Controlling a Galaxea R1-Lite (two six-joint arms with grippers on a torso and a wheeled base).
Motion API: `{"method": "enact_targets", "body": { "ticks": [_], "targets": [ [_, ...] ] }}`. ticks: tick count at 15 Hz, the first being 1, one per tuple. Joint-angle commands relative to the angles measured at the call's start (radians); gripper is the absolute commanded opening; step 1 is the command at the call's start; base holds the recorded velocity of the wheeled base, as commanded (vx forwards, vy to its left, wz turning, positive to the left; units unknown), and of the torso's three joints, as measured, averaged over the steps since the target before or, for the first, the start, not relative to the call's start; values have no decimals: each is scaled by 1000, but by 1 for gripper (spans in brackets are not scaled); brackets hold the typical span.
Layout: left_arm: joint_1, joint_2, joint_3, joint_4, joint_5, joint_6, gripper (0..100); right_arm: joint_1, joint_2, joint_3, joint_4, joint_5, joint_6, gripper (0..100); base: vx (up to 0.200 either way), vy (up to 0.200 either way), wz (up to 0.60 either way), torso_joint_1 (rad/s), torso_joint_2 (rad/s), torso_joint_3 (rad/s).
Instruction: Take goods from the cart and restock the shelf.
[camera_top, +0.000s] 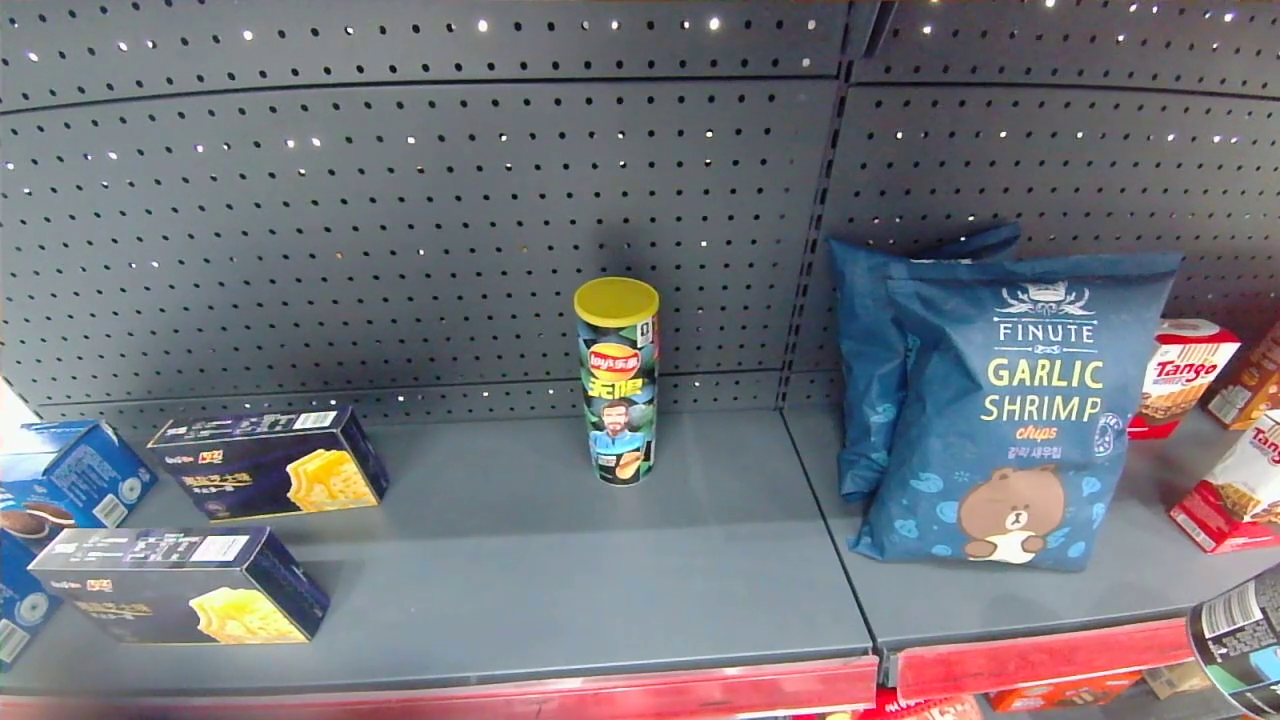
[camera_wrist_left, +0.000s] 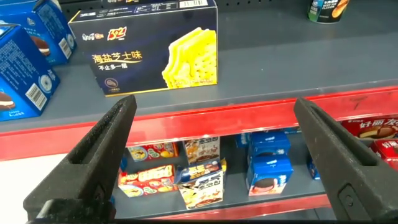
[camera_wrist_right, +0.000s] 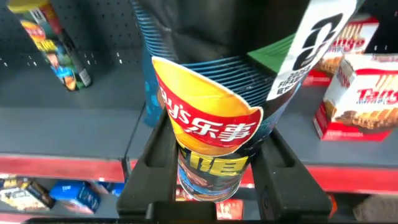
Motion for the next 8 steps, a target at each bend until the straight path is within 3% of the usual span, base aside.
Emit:
{"method": "enact_targets", "body": {
  "ticks": [1, 8],
  "targets": [
    [0, 0, 0, 0, -1, 1, 100, -6, -8, -15, 27, 2, 0, 0, 0, 0, 0, 0, 0, 0],
    [-1, 0, -2, 3, -3, 2, 100, 7, -105, -24, 191, 8, -40, 0, 0, 0, 0, 0, 0, 0]
  ]
}}
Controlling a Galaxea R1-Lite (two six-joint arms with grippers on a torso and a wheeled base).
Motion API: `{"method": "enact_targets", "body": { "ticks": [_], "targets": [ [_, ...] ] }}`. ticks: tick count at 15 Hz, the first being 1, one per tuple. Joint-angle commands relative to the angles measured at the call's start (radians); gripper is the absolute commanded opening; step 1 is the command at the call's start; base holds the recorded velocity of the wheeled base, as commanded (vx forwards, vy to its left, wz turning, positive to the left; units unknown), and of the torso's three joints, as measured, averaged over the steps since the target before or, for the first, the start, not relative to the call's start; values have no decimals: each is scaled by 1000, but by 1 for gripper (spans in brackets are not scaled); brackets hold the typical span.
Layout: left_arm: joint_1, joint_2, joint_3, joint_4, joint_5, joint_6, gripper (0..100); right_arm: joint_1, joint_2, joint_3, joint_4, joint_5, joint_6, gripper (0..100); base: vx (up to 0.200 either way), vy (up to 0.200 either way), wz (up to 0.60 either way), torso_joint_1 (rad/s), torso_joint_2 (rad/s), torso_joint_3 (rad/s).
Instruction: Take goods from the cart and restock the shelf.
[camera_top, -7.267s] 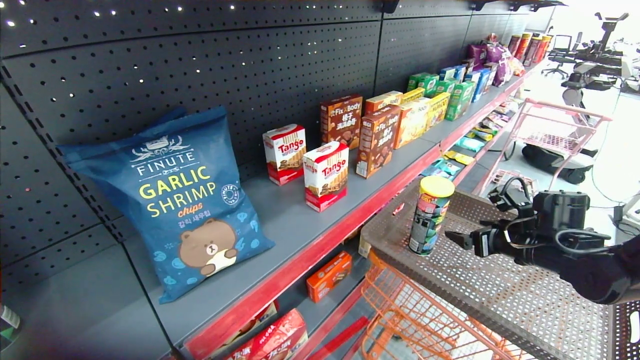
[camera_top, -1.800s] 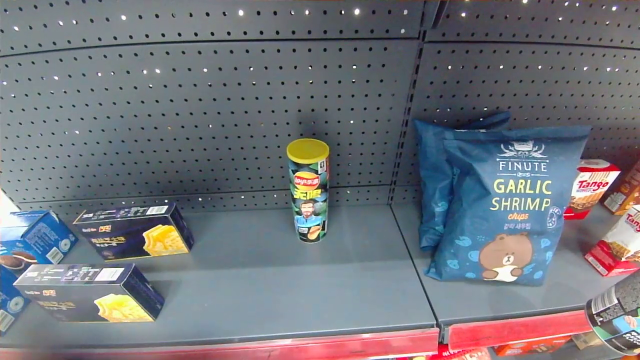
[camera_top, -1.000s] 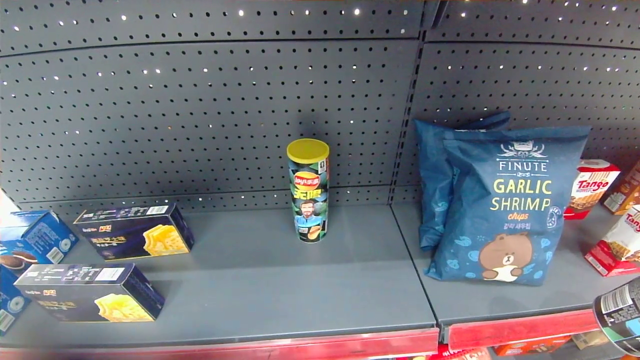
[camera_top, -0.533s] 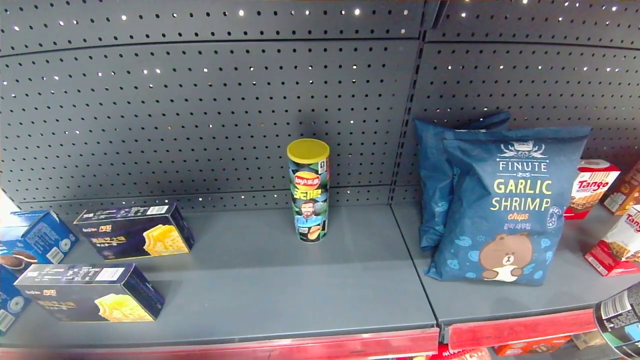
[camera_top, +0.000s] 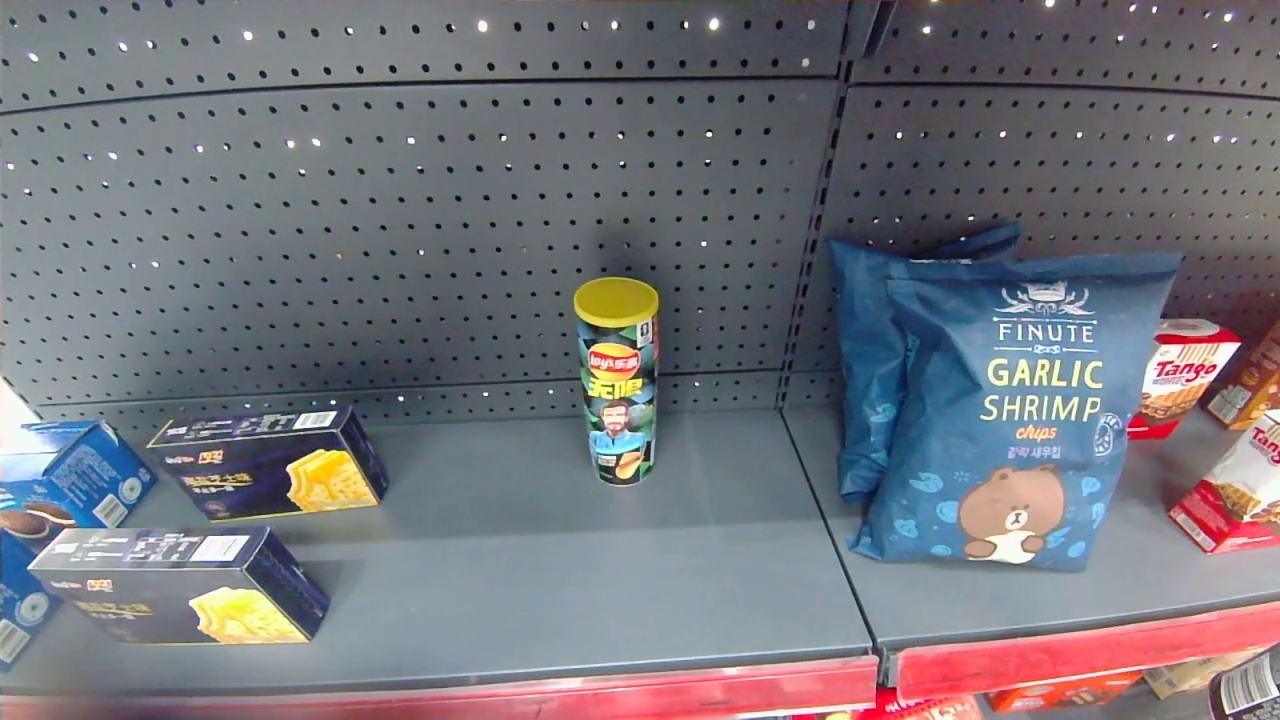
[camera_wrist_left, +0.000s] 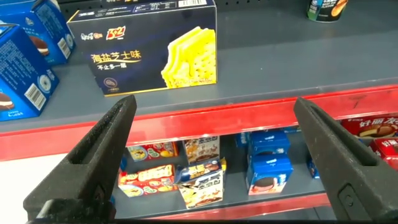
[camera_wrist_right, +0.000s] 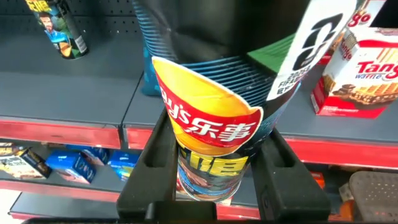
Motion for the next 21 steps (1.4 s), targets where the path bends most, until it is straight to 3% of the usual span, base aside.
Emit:
{"method": "enact_targets", "body": {
  "ticks": [1, 3, 4, 6, 7, 8, 10, 11, 13, 14, 16, 17, 18, 21],
  "targets": [
    [0, 0, -2, 0, 0, 0, 100, -1, -16, -1, 0, -2, -3, 0, 0, 0, 0, 0, 0, 0],
    [2, 0, -8, -7, 12, 0, 100, -12, -15, -6, 1, -7, -3, 0, 0, 0, 0, 0, 0, 0],
    [0, 0, -150, 80, -2, 3, 100, -12, -15, -4, 1, -8, -5, 0, 0, 0, 0, 0, 0, 0],
    [0, 0, -407, 441, -151, 0, 100, -13, -10, 6, 1, -10, -5, 0, 0, 0, 0, 0, 0, 0],
    [2, 0, -423, 459, -164, 0, 100, -13, -10, 8, 1, -10, -5, 0, 0, 0, 0, 0, 0, 0],
    [0, 84, -545, 537, -289, 3, 100, -15, 1, 5, 0, -10, -11, 0, 0, 0, 0, 0, 0, 0],
    [-2, 279, -641, 453, -324, 6, 100, -21, 10, -1, 0, -11, -26, 0, 0, 0, 0, 0, 0, 0],
    [-2, 349, -635, 364, -324, 8, 100, -23, 13, -4, 0, -13, -28, 0, 0, 0, 0, 0, 0, 0],
    [2, 536, -571, 65, -313, 20, 100, -27, 22, -15, 0, -13, -39, 0, 0, 0, 0, 0, 0, 0],
    [0, 613, -560, -23, -315, 23, 100, -27, 30, -21, 0, -13, -39, 0, 0, 0, 0, 0, 0, 0],
    [-20, 696, -577, -60, -335, 25, 100, -27, 39, -21, -2, -13, -39, 0, 0, 0, 0, 0, 0, 0],
    [-74, 767, -588, -53, -364, 21, 100, -27, 50, -23, -8, -15, -39, 0, 0, 0, 0, 0, 0, 0],
    [-104, 802, -566, -83, -401, 40, 100, -27, 50, -27, -8, -15, -39, 0, 0, 0, 0, 0, 0, 0],
    [-106, 963, -508, -291, -628, 52, 100, -27, 50, -37, -5, -18, -39, 0, 0, 0, 0, 0, 0, 0]
  ]
}}
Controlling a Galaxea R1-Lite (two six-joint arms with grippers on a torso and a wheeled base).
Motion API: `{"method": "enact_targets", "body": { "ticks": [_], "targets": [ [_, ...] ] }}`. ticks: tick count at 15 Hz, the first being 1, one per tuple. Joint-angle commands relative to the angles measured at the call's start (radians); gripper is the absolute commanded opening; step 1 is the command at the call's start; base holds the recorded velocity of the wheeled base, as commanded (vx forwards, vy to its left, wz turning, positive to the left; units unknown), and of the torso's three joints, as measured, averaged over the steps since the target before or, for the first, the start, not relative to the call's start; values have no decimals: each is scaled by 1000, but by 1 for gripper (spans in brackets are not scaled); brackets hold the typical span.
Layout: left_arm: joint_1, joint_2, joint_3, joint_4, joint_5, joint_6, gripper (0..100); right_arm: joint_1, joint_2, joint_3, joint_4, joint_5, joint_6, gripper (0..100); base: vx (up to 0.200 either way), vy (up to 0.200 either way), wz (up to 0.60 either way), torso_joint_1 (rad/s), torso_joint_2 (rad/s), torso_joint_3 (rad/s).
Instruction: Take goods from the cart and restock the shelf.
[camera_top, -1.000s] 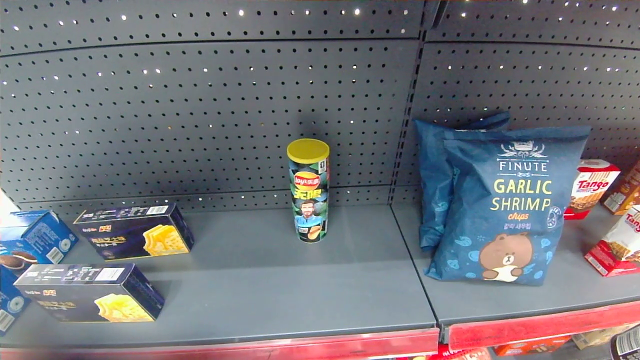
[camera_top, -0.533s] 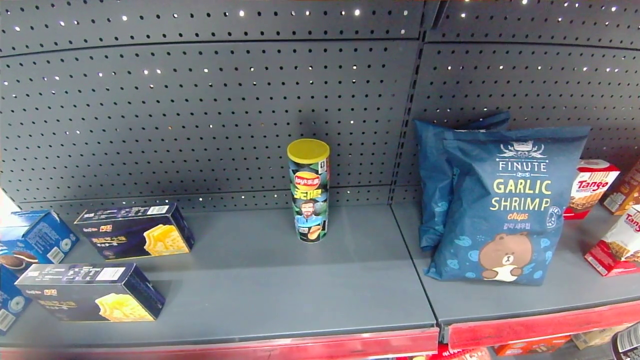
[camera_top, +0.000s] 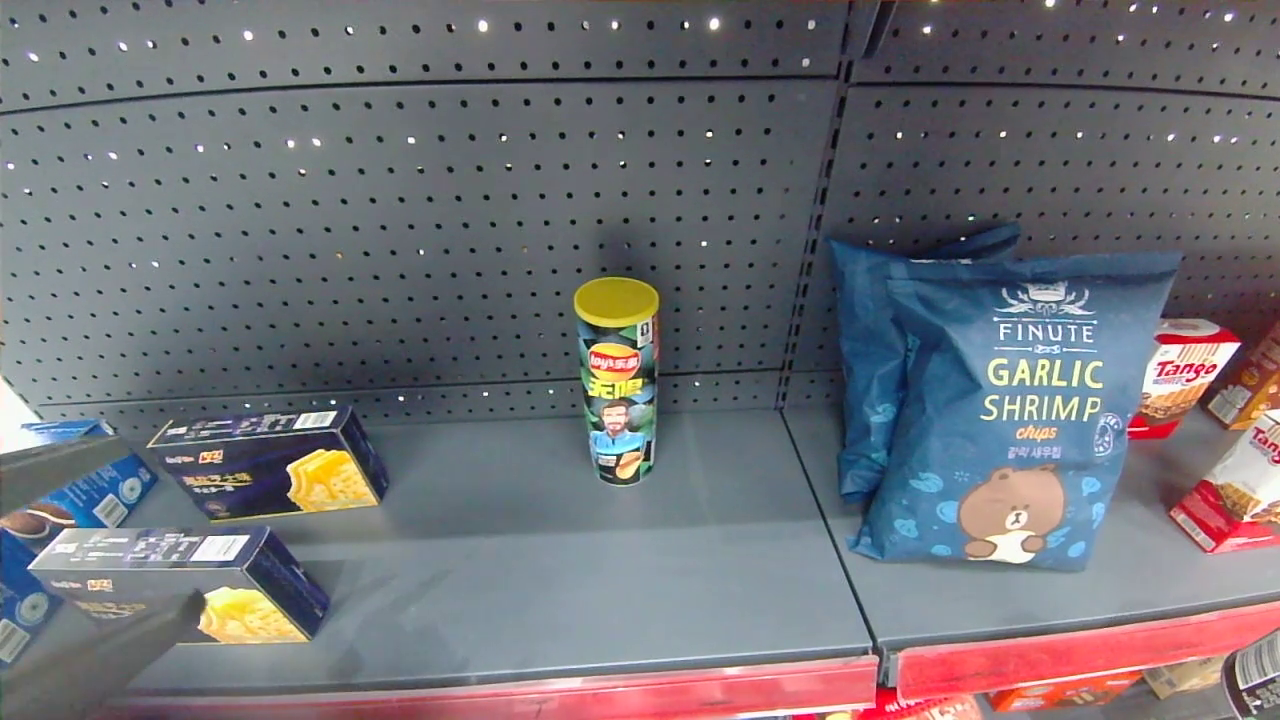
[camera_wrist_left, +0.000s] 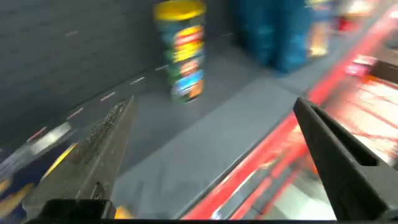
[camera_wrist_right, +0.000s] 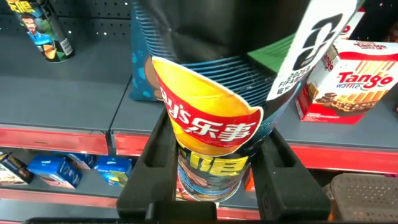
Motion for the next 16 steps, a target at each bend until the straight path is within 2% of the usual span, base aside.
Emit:
{"method": "enact_targets", "body": {
  "ticks": [1, 3, 4, 5, 7, 8, 9, 11, 16],
  "targets": [
    [-9, 225, 39, -142, -99, 5, 100, 0, 6, -2, -1, -1, 0, 0, 0, 0, 0, 0, 0, 0],
    [-9, 342, 29, -225, -100, 17, 100, 2, 9, -2, -1, -1, 0, 0, 0, 0, 0, 0, 0, 0],
    [-12, 468, 27, -346, -102, 57, 100, 2, 27, -3, -6, -4, 0, 0, 0, 0, 0, 0, 0, 0],
    [-13, 538, 25, -419, -103, 77, 100, 2, 29, -8, -6, -3, 0, 0, 0, 0, 0, 0, 0, 0],
    [-24, 656, 16, -556, -149, 77, 100, 0, 31, -11, -6, -4, 0, 0, 0, 0, 0, 0, 0, 0],
    [-24, 725, -2, -631, -201, 72, 100, 0, 31, -13, -6, -4, 0, 0, 0, 0, 0, 0, 0, 0],
    [-26, 778, -30, -676, -214, 71, 100, 0, 31, -17, -6, -4, 0, 0, 0, 0, 0, 0, 0, 0],
    [-46, 865, -108, -702, -215, 68, 100, 0, 34, -22, -4, -6, 0, 0, 0, 0, 0, 0, 0, 0],
    [-121, 1035, -278, -691, -215, 66, 100, 0, 34, -25, -4, -19, 0, 0, 0, 0, 0, 0, 0, 0]
  ]
}}
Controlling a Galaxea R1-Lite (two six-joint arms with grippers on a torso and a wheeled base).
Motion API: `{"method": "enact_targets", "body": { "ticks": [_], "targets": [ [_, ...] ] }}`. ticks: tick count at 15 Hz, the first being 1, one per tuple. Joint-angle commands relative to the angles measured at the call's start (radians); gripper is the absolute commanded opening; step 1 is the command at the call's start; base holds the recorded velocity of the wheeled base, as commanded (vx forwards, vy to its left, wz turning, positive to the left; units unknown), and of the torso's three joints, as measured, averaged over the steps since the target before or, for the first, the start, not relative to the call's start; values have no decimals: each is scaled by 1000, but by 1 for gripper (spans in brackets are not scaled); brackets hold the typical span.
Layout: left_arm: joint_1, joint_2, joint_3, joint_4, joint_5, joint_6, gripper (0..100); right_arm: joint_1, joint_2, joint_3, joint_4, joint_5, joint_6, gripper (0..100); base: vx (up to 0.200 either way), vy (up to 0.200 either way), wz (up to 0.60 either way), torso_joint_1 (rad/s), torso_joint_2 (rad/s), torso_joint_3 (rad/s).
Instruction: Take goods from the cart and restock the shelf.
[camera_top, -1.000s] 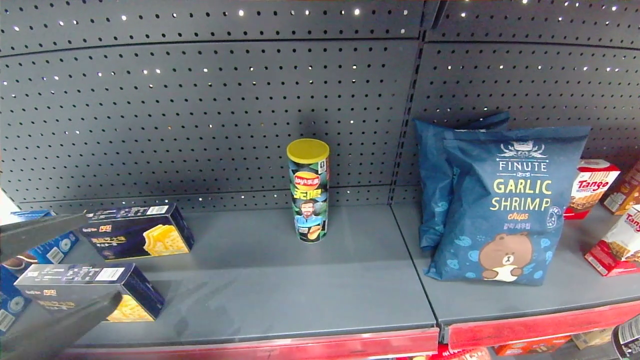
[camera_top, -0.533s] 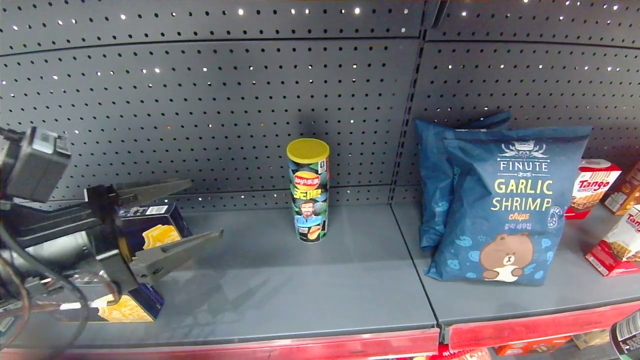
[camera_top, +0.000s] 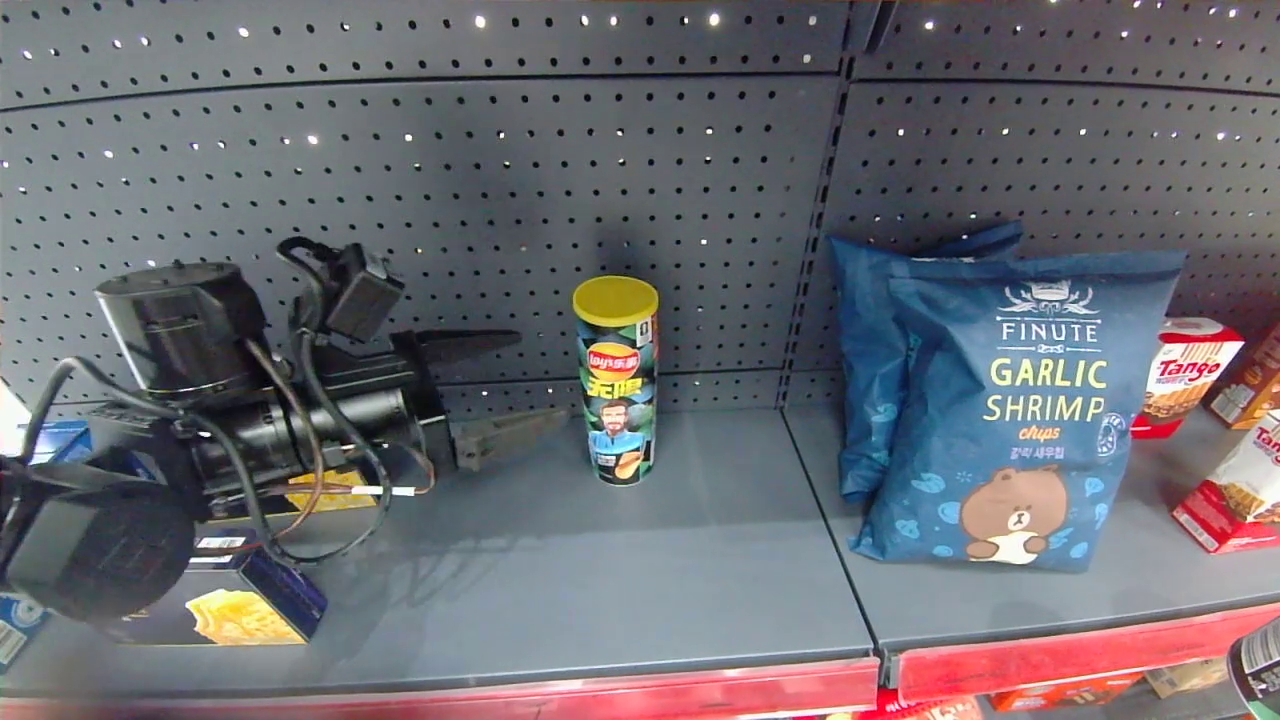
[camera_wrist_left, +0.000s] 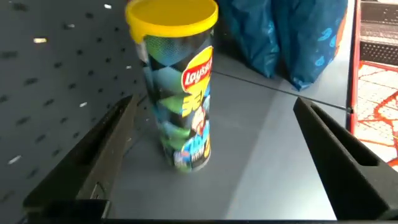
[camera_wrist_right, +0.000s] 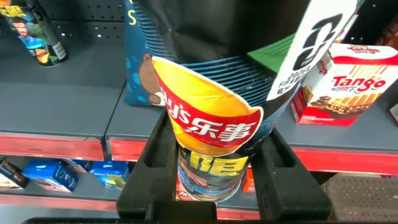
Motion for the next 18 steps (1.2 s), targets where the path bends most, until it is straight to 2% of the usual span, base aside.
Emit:
{"method": "enact_targets", "body": {
  "ticks": [1, 8, 13, 18],
  "targets": [
    [-25, 106, -61, 1, 0, 0, 100, 0, 2, 0, 0, 0, -1, 0, 0, 0, 0, 0, 0, 0],
    [-22, 225, -124, 1, 3, 1, 100, 0, 16, -3, 0, -14, -1, 0, 0, 0, 0, 0, 0, 0],
    [-28, 293, -214, 9, 3, 0, 100, 0, 23, -5, -1, -14, -1, 0, 0, 0, 0, 0, 0, 0],
    [-51, 349, -309, 67, 12, -2, 100, 0, 23, -3, -1, -14, -1, 0, 0, 0, 0, 0, 0, 0]
  ]
}}
